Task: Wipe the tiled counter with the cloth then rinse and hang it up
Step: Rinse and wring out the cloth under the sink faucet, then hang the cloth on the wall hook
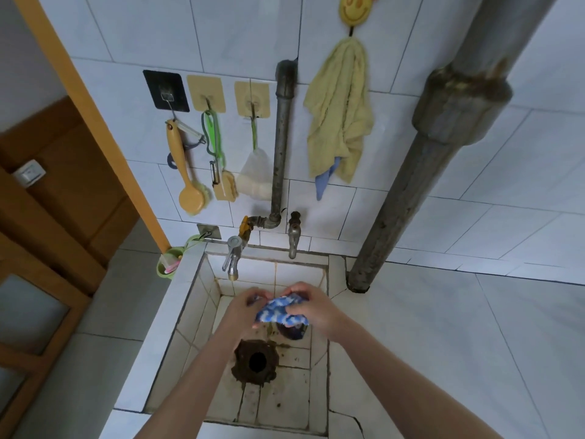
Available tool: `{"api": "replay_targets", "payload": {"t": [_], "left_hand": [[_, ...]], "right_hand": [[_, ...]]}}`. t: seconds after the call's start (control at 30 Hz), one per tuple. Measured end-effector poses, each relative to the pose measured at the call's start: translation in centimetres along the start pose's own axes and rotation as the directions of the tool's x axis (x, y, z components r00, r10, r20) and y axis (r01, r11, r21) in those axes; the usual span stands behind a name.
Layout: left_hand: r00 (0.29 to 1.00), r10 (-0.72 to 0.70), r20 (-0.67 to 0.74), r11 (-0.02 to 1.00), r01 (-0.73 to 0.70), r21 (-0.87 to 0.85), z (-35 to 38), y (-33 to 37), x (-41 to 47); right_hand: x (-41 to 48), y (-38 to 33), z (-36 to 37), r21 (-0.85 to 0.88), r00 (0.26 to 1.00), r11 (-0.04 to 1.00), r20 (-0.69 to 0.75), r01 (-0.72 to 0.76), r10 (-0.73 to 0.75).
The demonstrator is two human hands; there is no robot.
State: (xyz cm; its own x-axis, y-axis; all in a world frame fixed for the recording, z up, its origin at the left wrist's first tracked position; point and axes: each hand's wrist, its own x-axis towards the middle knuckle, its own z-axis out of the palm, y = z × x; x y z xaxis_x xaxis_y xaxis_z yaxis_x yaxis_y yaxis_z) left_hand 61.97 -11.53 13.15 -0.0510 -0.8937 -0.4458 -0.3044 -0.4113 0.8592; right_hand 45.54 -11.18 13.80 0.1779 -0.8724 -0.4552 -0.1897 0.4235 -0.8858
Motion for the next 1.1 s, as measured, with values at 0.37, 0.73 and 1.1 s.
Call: {"api": "replay_targets", "payload": {"t": [0.37,0.73,1.1], "left_hand": [[0.943,0.183,0.278,0.865,-0.289,0.41,0.3,5.7,0.0],[0.837,0.351,0.42,0.78,-0.509,0.364,9.5,15.4,-2.8],[0.711,0.54,0.45,0.601,-0.7,0.385,24.7,29.8,-7.1]], "right_hand": [[-2.0,-2.5,-4.3,0.137,0.993,0.987,-0.097,0.084,-0.071],[-9.8,-7.5,-15.2,-0.105,0.95,0.976,-0.232,0.189,-0.209],[-19.9,-12.8,-32.6,-0.23,0.843,0.905,-0.337,0.358,-0.419]]}}
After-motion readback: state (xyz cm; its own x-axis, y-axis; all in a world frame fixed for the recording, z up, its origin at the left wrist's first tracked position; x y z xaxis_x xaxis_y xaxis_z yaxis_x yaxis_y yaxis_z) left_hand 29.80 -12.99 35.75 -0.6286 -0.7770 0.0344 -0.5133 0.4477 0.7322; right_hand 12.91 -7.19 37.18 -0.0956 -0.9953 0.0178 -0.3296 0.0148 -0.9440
